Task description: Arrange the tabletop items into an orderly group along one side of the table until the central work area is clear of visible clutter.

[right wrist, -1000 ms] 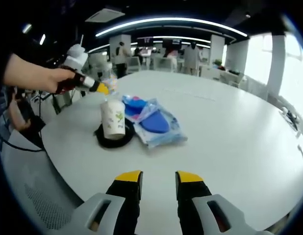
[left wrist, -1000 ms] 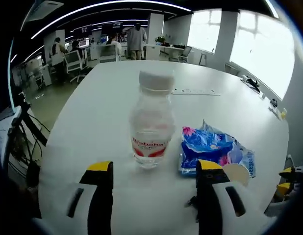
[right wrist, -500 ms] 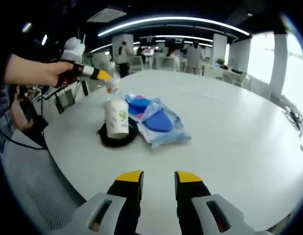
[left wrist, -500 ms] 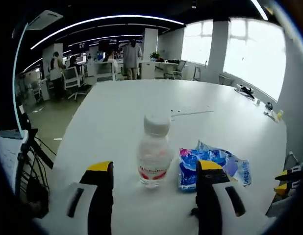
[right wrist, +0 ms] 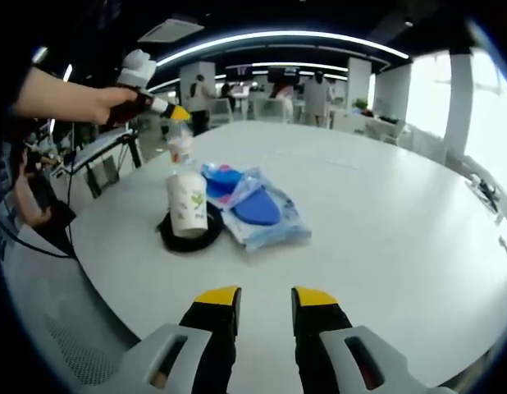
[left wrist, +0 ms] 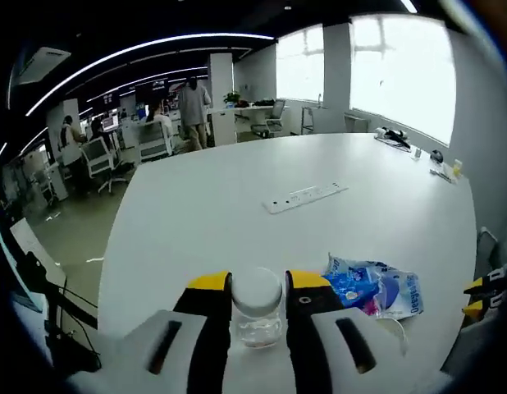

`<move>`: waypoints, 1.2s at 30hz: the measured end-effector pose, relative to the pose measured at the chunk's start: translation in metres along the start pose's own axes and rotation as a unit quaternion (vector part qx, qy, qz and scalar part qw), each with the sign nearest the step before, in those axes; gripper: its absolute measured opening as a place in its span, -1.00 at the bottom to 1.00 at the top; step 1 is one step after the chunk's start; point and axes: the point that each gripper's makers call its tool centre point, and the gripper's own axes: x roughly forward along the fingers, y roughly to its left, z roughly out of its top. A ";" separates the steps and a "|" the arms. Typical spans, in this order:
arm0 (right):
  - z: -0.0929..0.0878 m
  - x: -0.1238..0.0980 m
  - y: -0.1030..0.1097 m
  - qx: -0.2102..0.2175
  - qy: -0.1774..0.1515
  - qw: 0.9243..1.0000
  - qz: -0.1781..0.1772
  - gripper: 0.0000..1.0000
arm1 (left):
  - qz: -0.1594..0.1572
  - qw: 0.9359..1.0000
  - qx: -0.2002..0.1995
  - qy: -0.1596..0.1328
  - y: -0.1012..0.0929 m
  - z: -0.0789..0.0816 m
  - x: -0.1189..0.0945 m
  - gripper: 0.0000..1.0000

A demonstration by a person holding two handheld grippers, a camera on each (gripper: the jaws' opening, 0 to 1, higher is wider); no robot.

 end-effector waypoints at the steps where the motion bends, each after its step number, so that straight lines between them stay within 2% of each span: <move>1: 0.001 0.000 0.000 0.002 -0.002 1.000 0.000 -0.54 | 0.002 1.000 -0.010 0.004 -0.001 -0.002 0.001 -0.59; 9: 0.002 -0.001 -0.001 0.006 -0.006 1.000 -0.002 -0.55 | 0.047 0.998 -0.044 0.028 0.002 -0.002 0.004 -0.59; 10: 0.002 -0.001 -0.001 0.006 -0.006 1.000 -0.001 -0.55 | 0.061 0.996 -0.057 0.034 0.005 -0.003 0.003 -0.59; 12: 0.002 -0.001 -0.001 0.006 -0.006 1.000 -0.001 -0.55 | 0.070 0.993 -0.082 0.037 0.005 -0.003 0.003 -0.59; 17: 0.002 -0.001 -0.001 0.006 -0.007 1.000 0.000 -0.55 | 0.077 0.994 -0.070 0.042 0.001 -0.002 0.005 -0.59; 23: 0.003 -0.001 -0.001 0.006 -0.009 1.000 0.000 -0.55 | 0.067 0.995 -0.059 0.040 0.004 -0.001 0.000 -0.58; 24: 0.003 -0.001 -0.001 0.006 -0.010 1.000 0.000 -0.55 | 0.067 0.996 -0.057 0.033 0.004 0.002 -0.001 -0.53; 26: 0.003 -0.001 -0.001 0.006 -0.010 1.000 0.001 -0.55 | 0.067 0.996 -0.053 0.019 0.005 0.007 -0.003 -0.20; 28: 0.004 0.000 -0.001 0.006 -0.011 1.000 0.002 -0.54 | 0.055 0.997 -0.047 -0.004 0.000 0.013 -0.006 0.23; 29: 0.004 0.000 -0.001 0.007 -0.011 1.000 0.003 -0.53 | 0.051 0.998 -0.042 -0.009 -0.002 0.012 -0.009 0.35; 30: 0.004 0.000 0.000 0.007 -0.012 1.000 0.003 -0.53 | 0.046 0.998 -0.037 -0.016 -0.005 0.012 -0.012 0.41; 32: 0.004 0.000 0.000 0.008 -0.012 1.000 0.006 -0.51 | 0.036 0.998 -0.044 -0.024 -0.008 0.004 -0.019 0.40; 34: 0.004 0.000 0.001 0.008 -0.012 1.000 0.008 -0.50 | 0.020 0.998 -0.055 -0.024 -0.015 -0.008 -0.026 0.43; 36: 0.005 0.000 0.003 0.011 -0.015 1.000 0.014 -0.49 | 0.020 0.998 -0.056 -0.025 -0.018 -0.023 -0.035 0.50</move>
